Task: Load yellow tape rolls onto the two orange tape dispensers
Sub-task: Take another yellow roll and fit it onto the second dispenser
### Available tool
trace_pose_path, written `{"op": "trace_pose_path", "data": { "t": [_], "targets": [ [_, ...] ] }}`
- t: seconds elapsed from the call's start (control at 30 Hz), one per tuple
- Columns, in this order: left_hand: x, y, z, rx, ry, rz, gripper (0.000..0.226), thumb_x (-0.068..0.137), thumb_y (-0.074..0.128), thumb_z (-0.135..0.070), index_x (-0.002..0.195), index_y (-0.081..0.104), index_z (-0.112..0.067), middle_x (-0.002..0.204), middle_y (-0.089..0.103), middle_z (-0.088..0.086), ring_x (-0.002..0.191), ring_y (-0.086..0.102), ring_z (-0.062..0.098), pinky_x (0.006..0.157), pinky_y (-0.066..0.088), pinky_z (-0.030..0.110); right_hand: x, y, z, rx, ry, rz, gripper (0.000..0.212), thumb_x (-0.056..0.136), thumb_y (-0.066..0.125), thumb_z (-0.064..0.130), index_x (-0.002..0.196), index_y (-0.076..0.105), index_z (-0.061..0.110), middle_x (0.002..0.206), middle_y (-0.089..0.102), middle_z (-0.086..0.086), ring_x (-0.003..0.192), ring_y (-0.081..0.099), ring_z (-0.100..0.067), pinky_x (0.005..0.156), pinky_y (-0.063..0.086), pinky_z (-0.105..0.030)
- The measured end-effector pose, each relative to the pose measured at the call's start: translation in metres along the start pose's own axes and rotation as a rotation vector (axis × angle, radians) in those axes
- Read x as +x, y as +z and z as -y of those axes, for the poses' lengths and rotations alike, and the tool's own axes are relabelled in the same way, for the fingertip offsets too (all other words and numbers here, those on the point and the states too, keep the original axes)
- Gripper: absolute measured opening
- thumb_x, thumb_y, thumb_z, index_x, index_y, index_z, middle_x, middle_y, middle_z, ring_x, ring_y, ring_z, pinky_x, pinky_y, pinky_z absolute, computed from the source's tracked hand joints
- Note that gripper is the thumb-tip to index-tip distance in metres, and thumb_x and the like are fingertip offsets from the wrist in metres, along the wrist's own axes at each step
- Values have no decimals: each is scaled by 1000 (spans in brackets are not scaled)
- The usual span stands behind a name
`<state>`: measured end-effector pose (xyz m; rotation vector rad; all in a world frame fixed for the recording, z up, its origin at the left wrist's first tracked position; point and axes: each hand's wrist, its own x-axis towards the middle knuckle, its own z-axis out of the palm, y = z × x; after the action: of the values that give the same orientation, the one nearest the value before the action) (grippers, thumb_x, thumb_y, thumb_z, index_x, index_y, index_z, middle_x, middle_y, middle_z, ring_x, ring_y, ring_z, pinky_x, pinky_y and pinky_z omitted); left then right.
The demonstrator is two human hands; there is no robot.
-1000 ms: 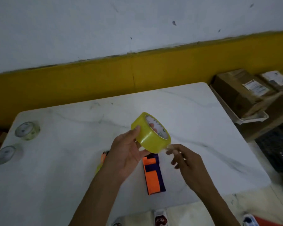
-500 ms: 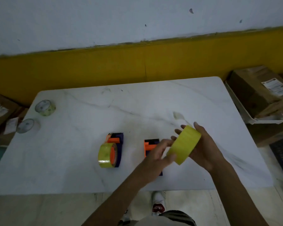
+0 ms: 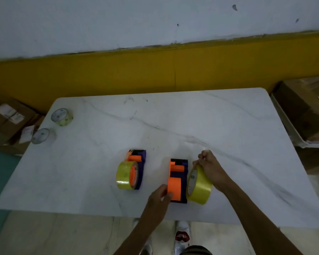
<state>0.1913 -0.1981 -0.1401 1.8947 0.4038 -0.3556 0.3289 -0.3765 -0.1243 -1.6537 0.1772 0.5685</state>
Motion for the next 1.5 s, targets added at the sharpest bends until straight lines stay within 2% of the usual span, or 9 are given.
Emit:
{"op": "trace_pose_path", "data": {
  "t": [0.17,0.37,0.53,0.63,0.8,1.0,1.13,1.27,1.5],
  "targets": [
    [-1,4,-12,-130,47,18,15,94,45,-26,82,55,-27,68,61,-22,63,50,-7,63,39,11,12,42,17,-240,-155,57,36,99,27,-7,73,33,17,72,29,0,44,44,1,42,44,-13],
    [0,2,-18,-216,-2,100,38,88,43,-47,104,62,-18,96,66,-1,89,61,11,82,49,28,7,68,4,-214,-181,10,35,88,39,-7,73,31,24,80,31,-4,74,29,-19,66,31,-33],
    [-3,11,-16,-293,-102,103,55,78,50,-66,118,62,-31,124,66,-4,119,59,12,104,46,33,6,71,-1,-62,-110,-186,28,95,41,0,77,38,21,88,42,-11,80,44,-21,67,40,-27],
    [-2,18,-21,-195,-81,132,44,77,61,-56,115,59,-36,119,68,-2,108,65,9,88,53,23,7,71,2,-34,-111,-118,11,97,49,20,87,49,25,89,52,-11,77,52,-22,69,47,-33],
    [-1,20,-11,-197,-126,54,57,67,78,-47,113,53,-26,111,69,1,97,68,12,79,59,24,40,35,32,-49,-268,-56,18,94,49,-2,97,65,-8,71,59,-10,52,58,0,53,52,-15],
    [1,20,-20,-157,-159,123,29,71,77,-40,93,67,-26,72,73,-15,71,69,-5,63,53,11,81,20,49,-163,-148,28,16,89,62,8,91,73,-4,74,71,-16,53,66,-17,50,59,-24],
    [-4,7,-16,-209,-132,164,37,77,75,-20,111,64,-8,97,76,6,81,72,5,68,54,15,98,10,35,-70,2,-76,18,83,71,6,91,71,-10,80,72,-25,50,68,-22,49,60,-28],
    [-14,-4,-24,-221,-73,171,26,83,68,-12,108,66,-6,91,76,-6,88,69,0,72,51,11,95,6,8,-238,28,-111,24,76,79,10,87,69,-9,67,67,-10,41,63,-3,40,49,-11],
    [-19,-17,-50,-259,72,137,18,87,63,-17,104,67,-22,93,76,-15,93,70,6,78,53,18,52,18,-20,-80,-169,166,36,89,57,10,121,52,-3,110,62,-20,96,62,-30,78,54,-36]
  ]
}}
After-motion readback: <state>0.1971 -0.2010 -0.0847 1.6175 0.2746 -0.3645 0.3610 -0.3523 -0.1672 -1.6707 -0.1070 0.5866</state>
